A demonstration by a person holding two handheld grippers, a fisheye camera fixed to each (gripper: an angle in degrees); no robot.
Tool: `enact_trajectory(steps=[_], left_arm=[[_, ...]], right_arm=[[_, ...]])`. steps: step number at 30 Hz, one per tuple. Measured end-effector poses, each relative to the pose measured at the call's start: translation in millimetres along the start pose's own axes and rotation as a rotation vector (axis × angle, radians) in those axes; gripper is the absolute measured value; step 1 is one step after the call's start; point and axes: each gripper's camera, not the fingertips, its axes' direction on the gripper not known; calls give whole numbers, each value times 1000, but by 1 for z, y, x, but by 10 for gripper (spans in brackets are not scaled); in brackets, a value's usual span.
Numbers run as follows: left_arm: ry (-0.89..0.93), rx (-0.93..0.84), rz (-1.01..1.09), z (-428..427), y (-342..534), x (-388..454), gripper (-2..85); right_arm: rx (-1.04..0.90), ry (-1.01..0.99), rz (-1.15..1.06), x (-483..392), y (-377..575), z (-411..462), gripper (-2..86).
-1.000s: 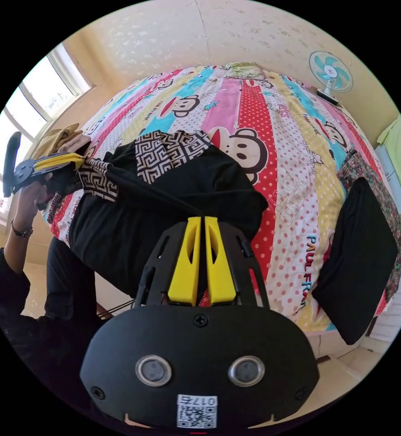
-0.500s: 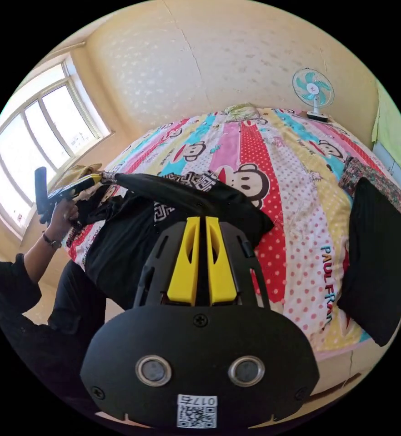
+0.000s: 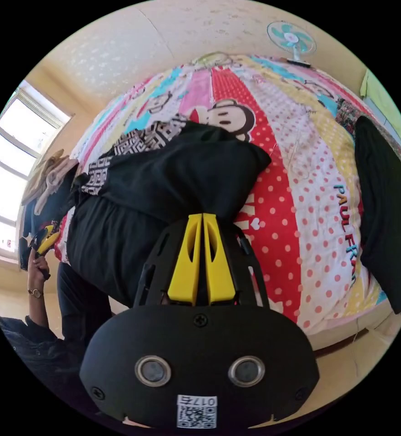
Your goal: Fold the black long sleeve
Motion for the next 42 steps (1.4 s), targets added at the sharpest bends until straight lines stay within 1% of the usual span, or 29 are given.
enact_trajectory(steps=[2, 6, 8, 11, 13, 14, 16, 18, 20, 22, 23, 25, 26, 28, 29, 30, 31, 32, 34, 36, 37, 38, 39, 41, 42], left_arm=[[-20, 56, -41, -24, 1, -15, 130], [-230, 178, 3, -72, -6, -19, 161], [-268, 202, 7, -83, -15, -25, 163], [-141, 109, -96, -79, -47, -61, 163], [14, 135, -217, -90, -63, -94, 155], [67, 147, -235, -94, -66, -101, 161], [244, 168, -317, -110, -74, -121, 189], [335, 176, -396, -115, -74, -134, 198], [403, 189, -479, -114, -73, -147, 186], [453, 218, -601, -112, -70, -165, 139], [456, 221, -622, -111, -69, -169, 120], [478, 213, -688, -104, -64, -186, 51], [499, 210, -695, -101, -62, -190, 36], [630, 231, -717, -99, -52, -205, 17], [661, 243, -721, -101, -49, -206, 12], [744, 321, -684, -112, -42, -206, 4], [815, 419, -583, -129, -40, -200, 0], [827, 450, -516, -139, -41, -196, -1], [823, 533, -253, -177, -47, -180, -4], [770, 528, -170, -193, -53, -181, -5], [714, 506, -189, -197, -55, -185, -5], [693, 507, -200, -199, -54, -186, -5], [680, 525, -180, -205, -52, -180, -5], [680, 524, -61, -210, -53, -153, -5], [677, 508, 17, -210, -55, -127, -5]], right_arm=[[22, -32, 22, 3, -1, -5, 11], [-9, 19, 86, -13, -11, -11, 6], [-2, 45, 74, -30, -12, -11, 5], [14, 138, 74, -57, -10, -2, 5], [20, 206, 80, -70, -8, 2, 5], [25, 230, 82, -76, -6, 3, 5], [31, 226, 91, -82, -3, 4, 5], [33, 221, 101, -84, 1, 8, 6], [35, 217, 108, -83, 2, 13, 6], [43, 215, 118, -83, 3, 16, 6], [47, 219, 121, -83, 4, 18, 6], [51, 229, 118, -84, 4, 21, 6], [55, 236, 110, -85, 5, 24, 6], [55, 246, 86, -85, 7, 26, 5], [51, 247, 73, -85, 9, 27, 5], [35, 235, 67, -84, 10, 27, 5], [30, 226, 70, -83, 11, 26, 5], [38, 205, 75, -81, 13, 23, 5], [97, 166, 75, -80, 19, 16, 5], [220, 101, 29, -84, 24, 7, 5], [237, 88, 15, -85, 24, 8, 5], [226, 72, -11, -86, 20, 16, 5], [145, 82, -23, -84, 13, 36, 5], [32, 115, -18, -77, 6, 71, 5], [95, 108, -41, -74, 11, 71, 5]])
